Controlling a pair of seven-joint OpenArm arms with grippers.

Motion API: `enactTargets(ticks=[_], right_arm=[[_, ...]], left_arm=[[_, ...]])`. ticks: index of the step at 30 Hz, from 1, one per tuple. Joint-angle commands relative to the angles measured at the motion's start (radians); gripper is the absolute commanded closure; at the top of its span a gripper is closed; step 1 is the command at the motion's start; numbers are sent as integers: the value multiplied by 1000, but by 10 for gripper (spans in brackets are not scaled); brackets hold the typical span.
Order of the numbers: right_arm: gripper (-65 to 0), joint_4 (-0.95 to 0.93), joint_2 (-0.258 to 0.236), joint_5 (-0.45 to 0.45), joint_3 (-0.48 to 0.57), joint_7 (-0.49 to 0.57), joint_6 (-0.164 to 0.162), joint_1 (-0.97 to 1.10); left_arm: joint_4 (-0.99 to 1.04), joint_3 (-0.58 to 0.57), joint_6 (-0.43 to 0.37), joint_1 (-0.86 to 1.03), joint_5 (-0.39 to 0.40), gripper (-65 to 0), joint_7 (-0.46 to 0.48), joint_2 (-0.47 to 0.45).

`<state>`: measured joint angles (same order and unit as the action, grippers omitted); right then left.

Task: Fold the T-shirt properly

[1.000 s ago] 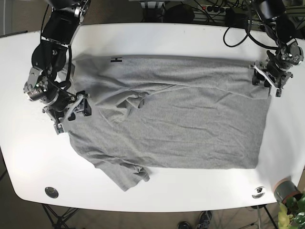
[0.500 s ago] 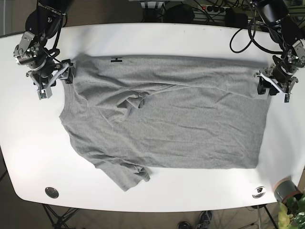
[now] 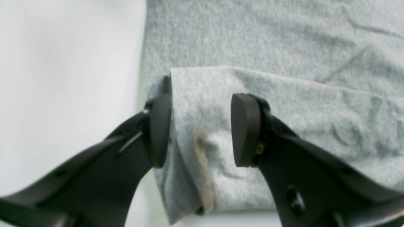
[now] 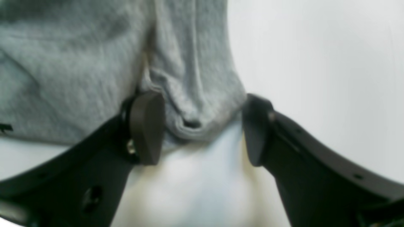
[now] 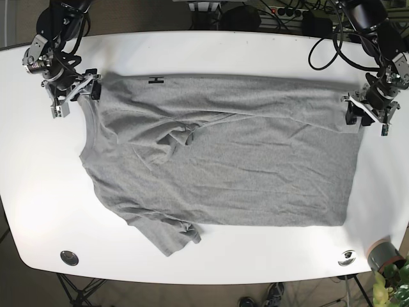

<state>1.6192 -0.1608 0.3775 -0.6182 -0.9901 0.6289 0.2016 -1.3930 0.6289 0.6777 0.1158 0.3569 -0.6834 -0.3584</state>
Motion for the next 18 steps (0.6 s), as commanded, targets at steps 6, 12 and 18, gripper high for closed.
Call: enactTargets(ticks=[6,12,18], right_arm=[[-377,-36,-10,5,1,12,4,-8],[-243,-36,-10,5,2,12,4,-9],[-90,-36,-10,5,2,12,4,-9]], left_arm=[[-10,7,-3,17,14,-281,26,-34],[28,1,-3,23,12,-281,26,-34],[105,1,4,17,-58,-276,26,-34]])
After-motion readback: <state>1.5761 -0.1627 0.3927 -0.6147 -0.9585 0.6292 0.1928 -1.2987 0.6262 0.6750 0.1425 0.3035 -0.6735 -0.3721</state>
